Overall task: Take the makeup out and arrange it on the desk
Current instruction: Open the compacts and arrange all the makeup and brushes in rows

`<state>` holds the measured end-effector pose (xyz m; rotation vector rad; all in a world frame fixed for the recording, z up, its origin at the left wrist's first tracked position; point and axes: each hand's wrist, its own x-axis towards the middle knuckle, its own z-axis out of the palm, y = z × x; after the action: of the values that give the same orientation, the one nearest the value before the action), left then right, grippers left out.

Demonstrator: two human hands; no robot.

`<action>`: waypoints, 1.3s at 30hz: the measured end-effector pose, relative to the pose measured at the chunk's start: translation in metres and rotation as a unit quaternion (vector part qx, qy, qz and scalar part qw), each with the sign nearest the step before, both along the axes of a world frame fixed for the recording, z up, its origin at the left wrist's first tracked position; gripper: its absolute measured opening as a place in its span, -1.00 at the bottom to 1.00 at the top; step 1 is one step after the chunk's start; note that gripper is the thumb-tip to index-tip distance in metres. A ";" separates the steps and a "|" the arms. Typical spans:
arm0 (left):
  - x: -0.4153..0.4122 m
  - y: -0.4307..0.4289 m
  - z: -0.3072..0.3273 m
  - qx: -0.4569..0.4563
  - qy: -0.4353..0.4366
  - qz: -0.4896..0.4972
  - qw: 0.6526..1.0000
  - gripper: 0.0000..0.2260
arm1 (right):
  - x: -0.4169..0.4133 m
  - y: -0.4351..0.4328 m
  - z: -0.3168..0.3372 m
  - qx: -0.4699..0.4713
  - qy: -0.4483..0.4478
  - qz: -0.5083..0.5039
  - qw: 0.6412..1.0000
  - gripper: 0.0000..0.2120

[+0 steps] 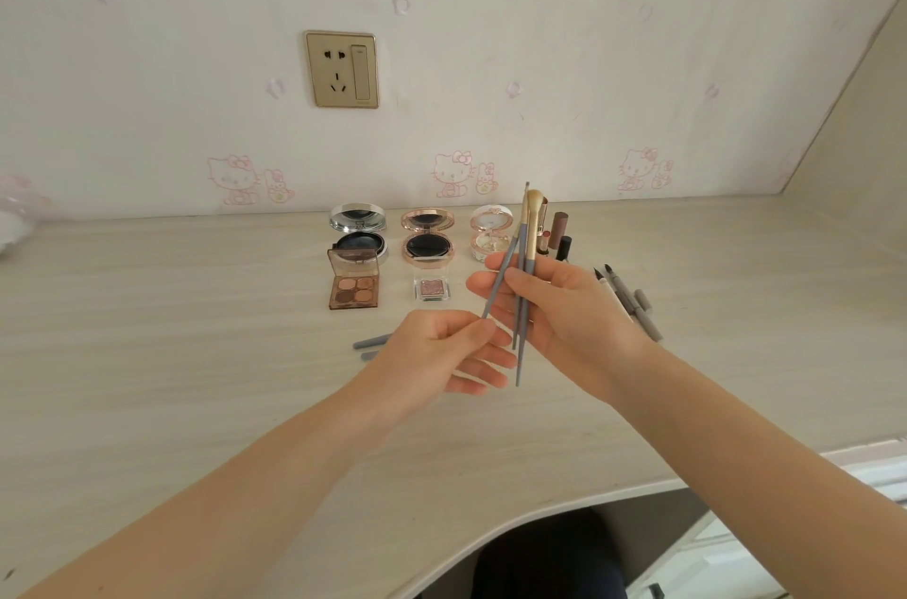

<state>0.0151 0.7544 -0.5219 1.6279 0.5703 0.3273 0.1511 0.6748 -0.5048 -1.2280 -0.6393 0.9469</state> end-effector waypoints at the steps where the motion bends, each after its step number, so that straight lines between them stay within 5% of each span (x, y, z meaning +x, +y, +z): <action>1: 0.001 0.001 -0.002 0.024 0.005 0.009 1.000 -0.76 | 0.000 0.000 0.000 -0.004 -0.001 0.000 1.000 -0.78; 4: 0.002 0.005 -0.004 0.068 0.011 0.039 0.997 -0.78 | 0.001 -0.001 -0.001 -0.017 -0.011 0.002 1.000 -0.79; 10: 0.002 0.004 0.001 -0.098 0.003 -0.029 0.995 -0.74 | 0.000 0.000 -0.001 0.005 -0.046 0.008 0.999 -0.77; 16: 0.001 0.001 0.000 -0.154 -0.014 -0.050 0.987 -0.76 | -0.005 0.001 -0.001 0.010 -0.040 0.035 0.999 -0.74; 24: -0.016 0.020 0.003 0.019 0.053 -0.090 0.994 -0.78 | 0.012 -0.010 0.018 0.037 0.016 0.051 0.998 -0.70; 34: -0.036 0.045 -0.005 0.212 0.148 -0.113 0.959 -0.82 | 0.016 -0.024 0.015 -0.111 -0.227 0.050 0.966 -0.87; 39: -0.042 0.049 -0.012 0.215 0.172 -0.100 0.956 -0.85 | 0.020 -0.024 0.005 -0.158 -0.260 0.053 0.951 -0.85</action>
<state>-0.0269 0.8034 -0.5338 2.1705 0.6159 0.0096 0.1709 0.6503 -0.4996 -1.7712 -1.0023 0.8341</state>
